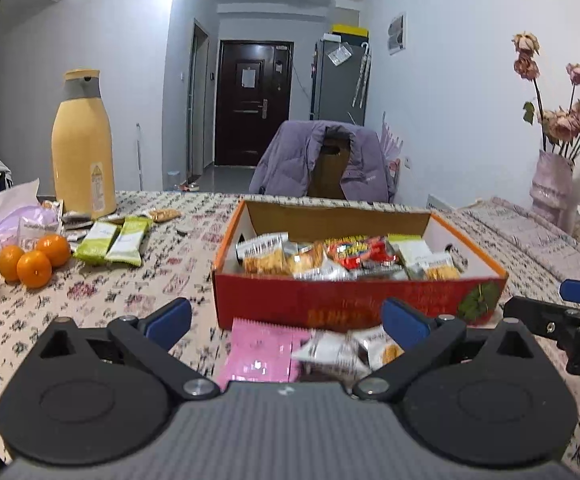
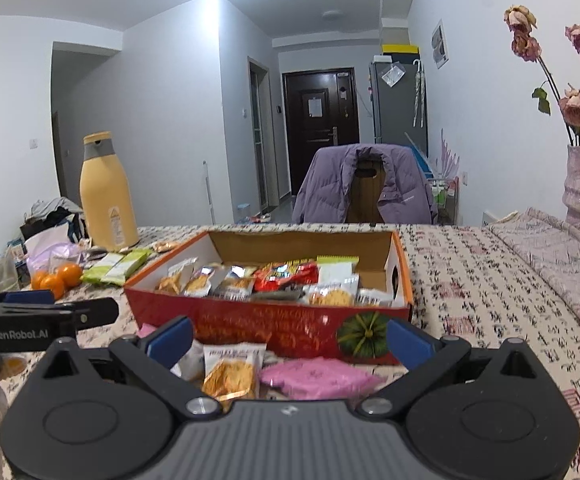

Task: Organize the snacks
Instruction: 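Move both grippers back to the snack pile, then grasp the pink packet with the right gripper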

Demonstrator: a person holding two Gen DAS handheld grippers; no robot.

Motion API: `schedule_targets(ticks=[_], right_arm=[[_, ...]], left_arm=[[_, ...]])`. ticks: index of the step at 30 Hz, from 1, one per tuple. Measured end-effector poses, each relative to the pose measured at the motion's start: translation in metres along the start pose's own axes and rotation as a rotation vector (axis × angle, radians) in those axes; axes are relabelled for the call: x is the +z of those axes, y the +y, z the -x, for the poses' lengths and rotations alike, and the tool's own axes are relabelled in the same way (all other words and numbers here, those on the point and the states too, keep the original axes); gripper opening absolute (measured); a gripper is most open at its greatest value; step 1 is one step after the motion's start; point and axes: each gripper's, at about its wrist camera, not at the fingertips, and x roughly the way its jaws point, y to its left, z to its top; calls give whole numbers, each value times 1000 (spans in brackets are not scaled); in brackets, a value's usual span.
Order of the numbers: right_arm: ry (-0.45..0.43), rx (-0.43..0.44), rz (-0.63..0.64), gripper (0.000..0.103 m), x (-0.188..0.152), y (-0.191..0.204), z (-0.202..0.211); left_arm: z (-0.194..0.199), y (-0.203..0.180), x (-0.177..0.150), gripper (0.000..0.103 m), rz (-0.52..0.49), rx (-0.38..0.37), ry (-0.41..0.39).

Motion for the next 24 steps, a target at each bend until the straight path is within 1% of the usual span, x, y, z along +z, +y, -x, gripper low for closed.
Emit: schedule_targets(ticks=[7,17,24], right_arm=[[46,-4,6,103,-22,2,5],[126,-33,-16,103,-50,-8,4],[149,-57,-4,103,-50,-10,-3]], left_arm=[[2,6,-23,103,-11,-8,47],[-6,16,-47,103,-16,-41,105],[-15,18,-54,103,-16,-64,111]])
